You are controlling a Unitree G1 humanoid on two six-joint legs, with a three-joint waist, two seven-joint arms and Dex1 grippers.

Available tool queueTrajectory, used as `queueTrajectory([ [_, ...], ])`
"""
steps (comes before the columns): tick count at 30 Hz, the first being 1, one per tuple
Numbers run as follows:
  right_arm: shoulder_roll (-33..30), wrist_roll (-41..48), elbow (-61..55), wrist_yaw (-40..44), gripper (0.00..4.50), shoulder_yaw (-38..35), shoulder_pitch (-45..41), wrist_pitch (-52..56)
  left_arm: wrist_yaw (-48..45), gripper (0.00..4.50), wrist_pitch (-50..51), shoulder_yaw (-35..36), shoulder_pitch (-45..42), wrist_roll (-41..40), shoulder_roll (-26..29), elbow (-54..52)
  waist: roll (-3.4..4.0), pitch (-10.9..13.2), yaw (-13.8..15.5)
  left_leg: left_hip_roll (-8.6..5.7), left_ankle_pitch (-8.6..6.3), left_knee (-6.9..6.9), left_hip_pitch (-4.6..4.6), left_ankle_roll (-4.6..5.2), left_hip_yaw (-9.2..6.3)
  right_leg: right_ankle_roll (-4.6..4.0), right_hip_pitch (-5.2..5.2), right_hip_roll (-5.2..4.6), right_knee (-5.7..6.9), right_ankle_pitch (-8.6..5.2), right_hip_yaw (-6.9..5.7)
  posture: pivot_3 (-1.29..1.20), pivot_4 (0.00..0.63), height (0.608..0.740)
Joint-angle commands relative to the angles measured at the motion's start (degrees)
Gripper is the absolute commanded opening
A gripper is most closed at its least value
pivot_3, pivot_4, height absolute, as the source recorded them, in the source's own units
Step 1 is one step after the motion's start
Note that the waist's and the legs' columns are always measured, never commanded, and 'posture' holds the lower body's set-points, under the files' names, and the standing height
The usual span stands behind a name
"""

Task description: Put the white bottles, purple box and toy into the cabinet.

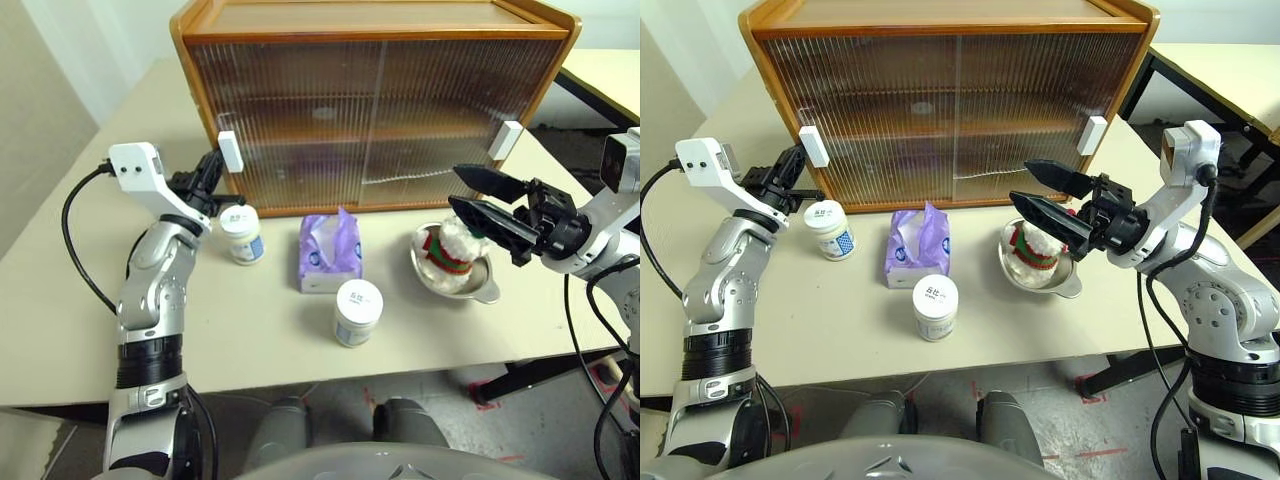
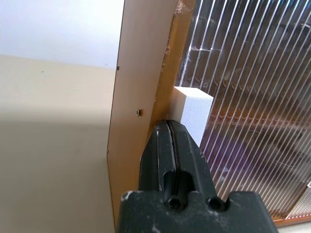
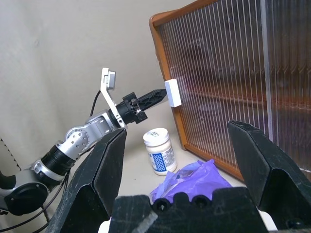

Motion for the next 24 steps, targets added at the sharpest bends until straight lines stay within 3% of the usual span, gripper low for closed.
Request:
queueTrajectory([
  [1,-0.3,0.4,-1.0,-0.4,4.5,-0.7,-0.4,0.0,-2.4,0.02,0.6,-2.9,-1.7,0.7,-0.3,0.8,0.0,0.0,0.0,0.0,0.0,0.02,0.0,0.0,0.0,0.01,0.01,0.0,-0.01,0.01,0.0,-0.04,0.0,0.74],
  [24,-0.1,0.6,-1.9,-1.4,4.5,-1.4,0.4,-0.3,-13.1,0.02,3.6,-12.2,-10.9,1.0,-4.0,7.5,0.0,0.0,-1.8,0.0,0.01,0.01,-0.01,0.02,-0.03,0.08,0.06,0.2,-0.09,-0.02,0.14,-0.08,0.0,0.74],
])
